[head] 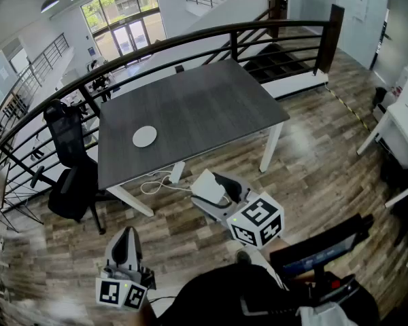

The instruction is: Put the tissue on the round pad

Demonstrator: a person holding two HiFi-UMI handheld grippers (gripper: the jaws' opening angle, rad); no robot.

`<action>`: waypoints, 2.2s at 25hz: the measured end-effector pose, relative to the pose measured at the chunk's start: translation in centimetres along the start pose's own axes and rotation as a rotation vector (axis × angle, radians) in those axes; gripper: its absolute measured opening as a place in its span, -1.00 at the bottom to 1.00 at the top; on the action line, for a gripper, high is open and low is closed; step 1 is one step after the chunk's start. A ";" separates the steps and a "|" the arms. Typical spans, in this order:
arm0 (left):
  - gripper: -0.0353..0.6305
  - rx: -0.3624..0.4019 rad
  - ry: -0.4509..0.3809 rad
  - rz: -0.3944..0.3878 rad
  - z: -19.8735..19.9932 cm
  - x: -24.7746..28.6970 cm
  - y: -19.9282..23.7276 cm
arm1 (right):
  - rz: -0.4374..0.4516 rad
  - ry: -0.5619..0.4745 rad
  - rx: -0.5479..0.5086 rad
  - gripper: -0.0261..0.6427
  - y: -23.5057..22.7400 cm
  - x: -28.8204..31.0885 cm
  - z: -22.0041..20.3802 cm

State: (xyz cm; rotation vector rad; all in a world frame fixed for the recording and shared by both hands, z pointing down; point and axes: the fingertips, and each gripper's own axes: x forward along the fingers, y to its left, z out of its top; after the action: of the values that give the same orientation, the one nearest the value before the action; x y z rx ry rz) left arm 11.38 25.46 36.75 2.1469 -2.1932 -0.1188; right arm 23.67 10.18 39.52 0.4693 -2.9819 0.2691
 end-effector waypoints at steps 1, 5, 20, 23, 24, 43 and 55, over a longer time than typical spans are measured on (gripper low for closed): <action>-0.88 -0.002 0.002 0.003 -0.1 0.1 0.1 | -0.001 0.000 -0.001 0.03 -0.1 0.0 0.0; -0.88 -0.020 0.015 0.020 -0.7 0.3 0.5 | -0.010 0.008 -0.005 0.03 -0.4 0.1 0.0; -0.88 -0.015 0.017 0.011 -1.1 0.4 0.5 | 0.016 0.036 0.040 0.03 0.1 0.8 -0.1; -0.88 -0.014 0.018 0.004 -1.3 0.3 0.5 | 0.017 0.038 0.032 0.03 0.5 1.1 -0.3; -0.88 -0.013 0.016 0.002 -1.3 0.1 0.7 | 0.015 0.037 0.031 0.03 0.7 1.2 -0.3; -0.88 -0.028 -0.009 -0.010 -0.8 -4.7 7.3 | 0.024 0.036 0.007 0.03 7.6 6.3 -0.3; -0.88 -0.048 0.021 -0.047 -2.7 -7.4 8.9 | 0.007 0.031 0.019 0.03 11.0 7.9 -1.6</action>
State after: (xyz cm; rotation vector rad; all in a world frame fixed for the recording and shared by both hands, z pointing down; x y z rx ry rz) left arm 2.95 32.98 40.38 2.1645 -2.1072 -0.1495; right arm 12.89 18.46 40.42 0.4521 -2.9543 0.3026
